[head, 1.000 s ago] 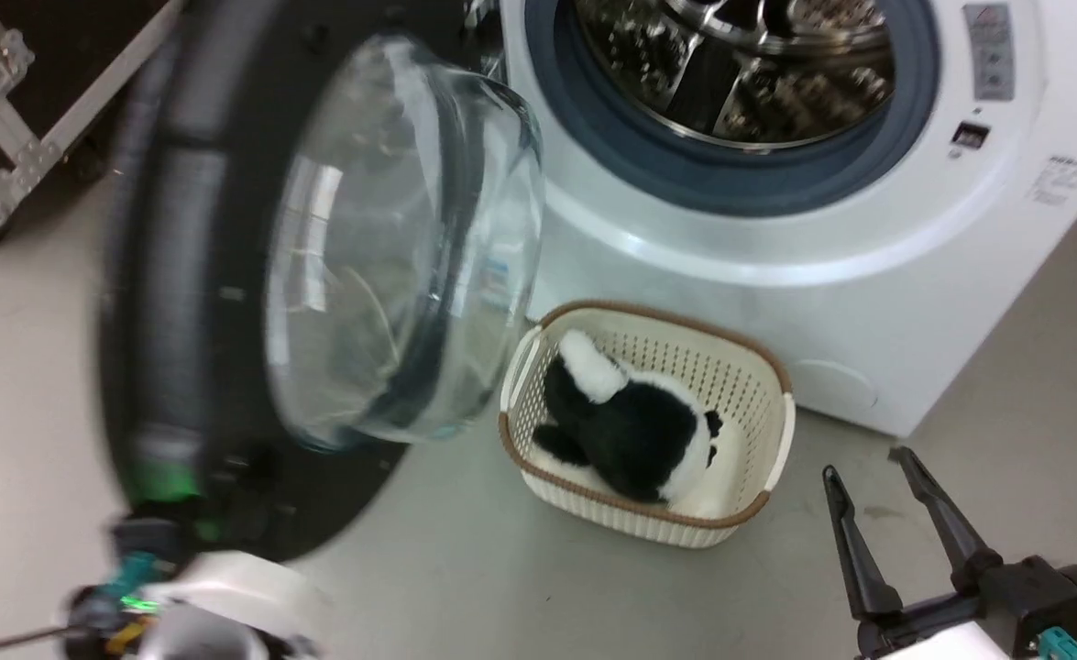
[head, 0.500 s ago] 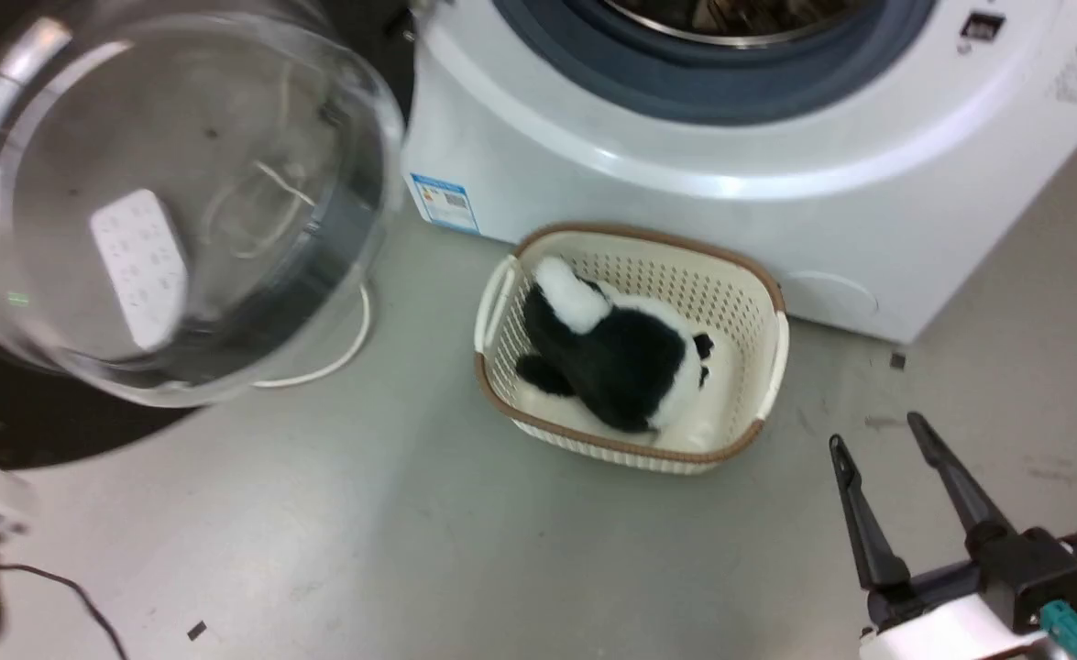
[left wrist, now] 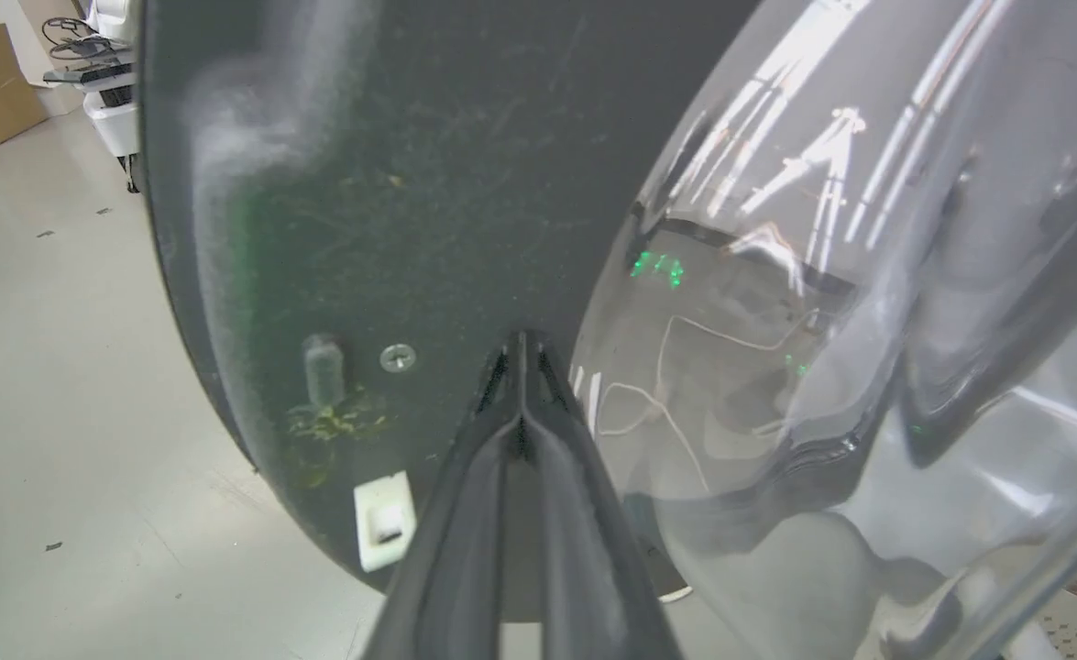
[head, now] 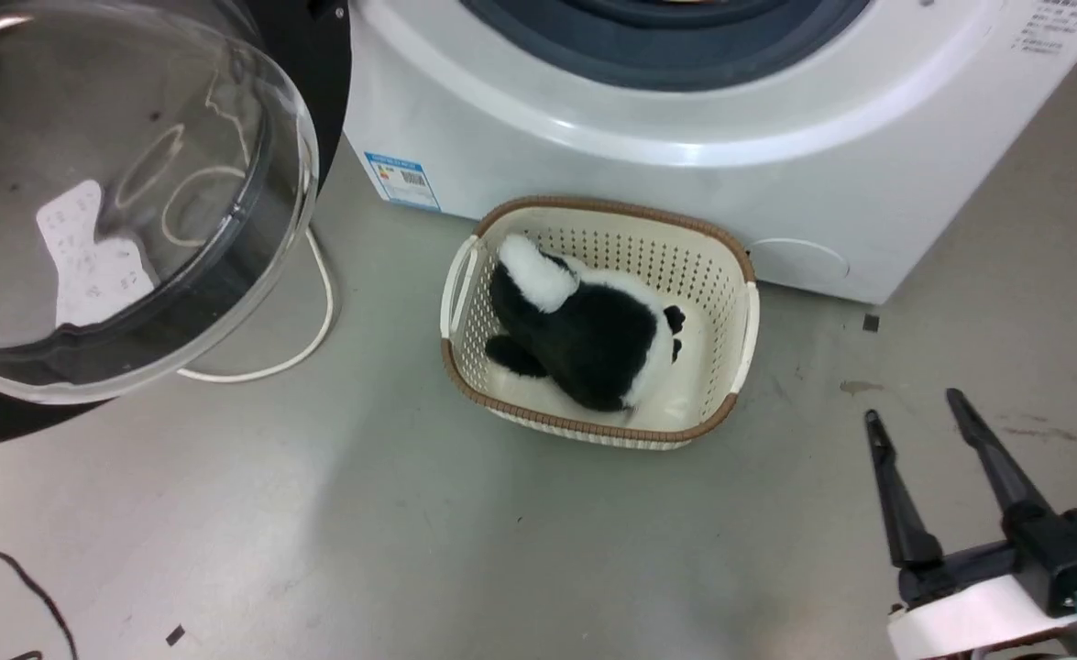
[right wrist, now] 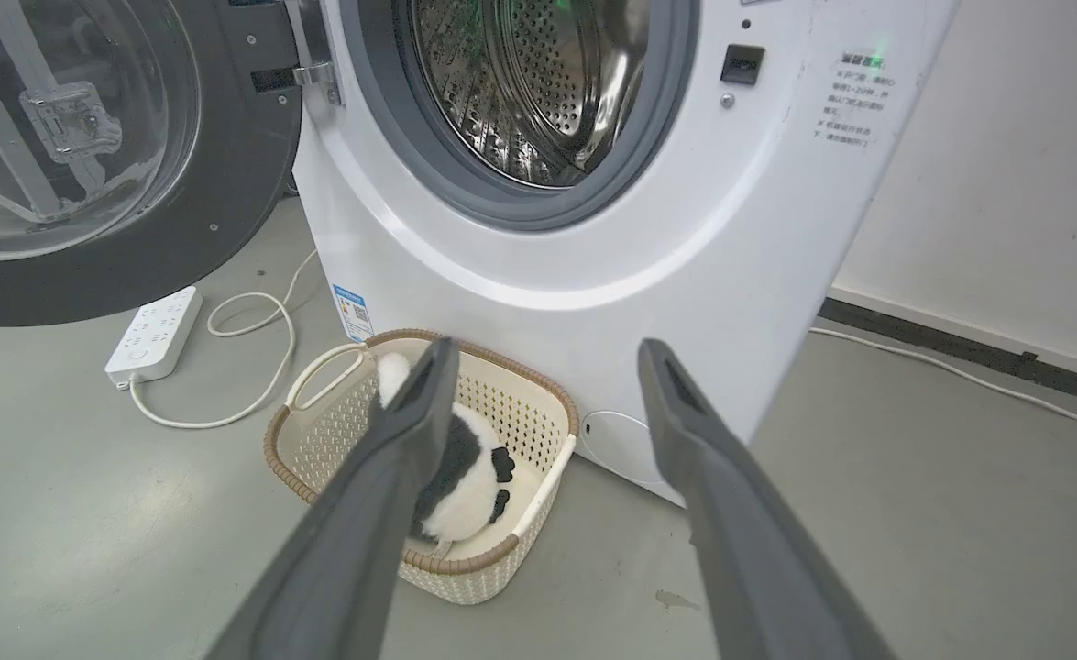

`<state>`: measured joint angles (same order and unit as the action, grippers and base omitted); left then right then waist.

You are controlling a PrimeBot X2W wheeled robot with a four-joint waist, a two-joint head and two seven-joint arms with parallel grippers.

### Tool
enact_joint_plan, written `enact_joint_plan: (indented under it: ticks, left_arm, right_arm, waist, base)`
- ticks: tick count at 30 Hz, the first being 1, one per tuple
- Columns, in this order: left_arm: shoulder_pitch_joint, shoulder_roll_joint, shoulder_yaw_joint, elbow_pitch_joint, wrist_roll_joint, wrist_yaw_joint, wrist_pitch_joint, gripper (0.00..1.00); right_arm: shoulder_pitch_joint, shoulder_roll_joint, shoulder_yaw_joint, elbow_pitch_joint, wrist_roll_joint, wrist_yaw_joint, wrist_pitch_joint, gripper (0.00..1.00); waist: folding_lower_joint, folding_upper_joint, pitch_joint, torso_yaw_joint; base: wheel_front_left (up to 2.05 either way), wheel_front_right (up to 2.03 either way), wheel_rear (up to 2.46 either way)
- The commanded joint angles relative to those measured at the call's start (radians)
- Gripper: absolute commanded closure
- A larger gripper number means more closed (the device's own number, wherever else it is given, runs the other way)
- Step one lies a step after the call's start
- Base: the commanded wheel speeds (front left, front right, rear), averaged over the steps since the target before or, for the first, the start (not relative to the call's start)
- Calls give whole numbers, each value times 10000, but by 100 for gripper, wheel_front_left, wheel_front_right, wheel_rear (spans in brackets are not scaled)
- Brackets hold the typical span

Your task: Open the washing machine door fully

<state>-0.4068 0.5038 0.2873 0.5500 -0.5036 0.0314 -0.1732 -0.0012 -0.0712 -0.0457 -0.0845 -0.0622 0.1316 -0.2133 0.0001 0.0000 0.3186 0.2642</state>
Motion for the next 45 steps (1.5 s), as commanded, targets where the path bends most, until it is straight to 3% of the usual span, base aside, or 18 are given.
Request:
enact_joint_plan:
  ticks: [1, 6, 11, 19, 21, 33, 45]
  left_arm:
    - [-133, -89, -45, 26, 61, -49, -149, 100]
    - [237, -498, -221, -491, 202, -282, -667, 100]
    - [1154, -1215, -574, -2168, 554, -499, -846, 100]
    - [2993, -2572, -1755, -4668, 1079, -242, -654, 97]
    - [3429, -2825, -2195, -5065, 1411, -54, -483, 0]
    - [4762, -3808, -3918, -5190, 2213, 268, -260, 0]
    - [4883, -3928, -4332, -4675, 2762, 760, -450, 0]
  right_arm:
    - [-133, -44, -67, 35, -3, -9, -46, 0]
    - [14, 39, -318, 183, -16, -9, -249, 0]
    - [272, 97, -336, 227, -45, -9, -403, 0]
    - [474, 172, -269, 303, -4, -9, -471, 0]
    - [554, 187, -197, 332, 34, -9, -477, 0]
    - [836, 208, 171, 473, 401, -9, -483, 0]
    - [1055, 209, 160, 862, 556, -9, -484, 0]
  waist:
    - [-1, 0, -135, -24]
    - [-1, 0, -920, -71]
    - [-1, 0, -1884, -243]
    - [-1, 0, -2924, -991]
    - [-1, 0, -3102, -1222]
    - [-1, 0, -3328, -2254]
    - [-1, 0, -3313, -2488]
  base:
    - [0, 0, 0]
    - [0, 0, 0]
    - [0, 0, 0]
    - [0, 0, 0]
    - [0, 0, 0]
    - [0, 0, 0]
    - [0, 0, 0]
